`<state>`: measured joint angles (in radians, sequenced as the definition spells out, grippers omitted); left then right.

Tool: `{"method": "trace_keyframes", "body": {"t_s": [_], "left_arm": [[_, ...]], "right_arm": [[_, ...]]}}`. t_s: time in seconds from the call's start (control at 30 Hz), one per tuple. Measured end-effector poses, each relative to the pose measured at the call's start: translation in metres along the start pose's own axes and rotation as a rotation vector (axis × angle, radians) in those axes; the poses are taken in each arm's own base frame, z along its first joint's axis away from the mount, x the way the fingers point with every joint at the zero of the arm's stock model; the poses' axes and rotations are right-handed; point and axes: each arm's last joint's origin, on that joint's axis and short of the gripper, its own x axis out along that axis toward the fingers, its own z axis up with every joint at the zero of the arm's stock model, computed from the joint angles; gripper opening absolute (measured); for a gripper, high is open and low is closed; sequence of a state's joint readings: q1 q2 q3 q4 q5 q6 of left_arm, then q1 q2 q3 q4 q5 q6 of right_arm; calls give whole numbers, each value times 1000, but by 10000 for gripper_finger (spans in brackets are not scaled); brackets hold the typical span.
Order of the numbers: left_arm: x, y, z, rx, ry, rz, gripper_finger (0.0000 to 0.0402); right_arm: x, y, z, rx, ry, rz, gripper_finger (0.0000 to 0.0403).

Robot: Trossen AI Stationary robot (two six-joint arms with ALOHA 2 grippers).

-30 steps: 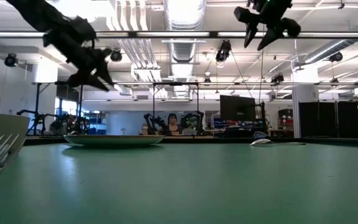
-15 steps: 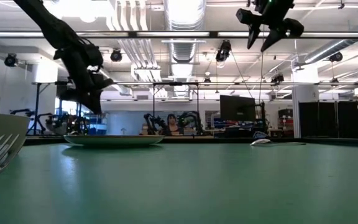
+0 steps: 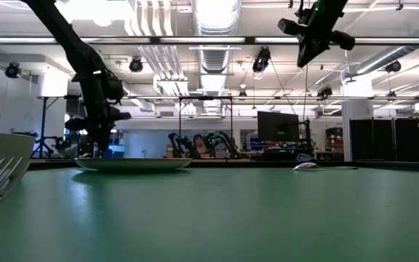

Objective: Set table place
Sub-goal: Move the orange plate to the middle of the table

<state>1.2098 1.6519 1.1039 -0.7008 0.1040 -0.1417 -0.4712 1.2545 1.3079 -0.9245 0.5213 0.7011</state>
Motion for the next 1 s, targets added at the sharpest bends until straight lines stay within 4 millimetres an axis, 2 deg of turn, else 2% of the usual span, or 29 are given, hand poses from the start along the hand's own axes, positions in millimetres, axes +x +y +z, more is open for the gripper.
{"method": "trace_keyframes", "body": {"t_s": [0.4,0.63,0.8,1.0], "left_arm": [[38,1,8,-5,24,-1,0],[50,-7,9,16,35,-30,0],[49,-25,5,61,32,-56,0],[44,-65,-7,146,54,-149,0]], "right_arm": [[17,8,-5,-34,49,-32,9],[30,14,-9,-63,84,-61,9],[34,16,-11,-77,96,-69,9],[35,16,-11,-109,106,-60,9]]}}
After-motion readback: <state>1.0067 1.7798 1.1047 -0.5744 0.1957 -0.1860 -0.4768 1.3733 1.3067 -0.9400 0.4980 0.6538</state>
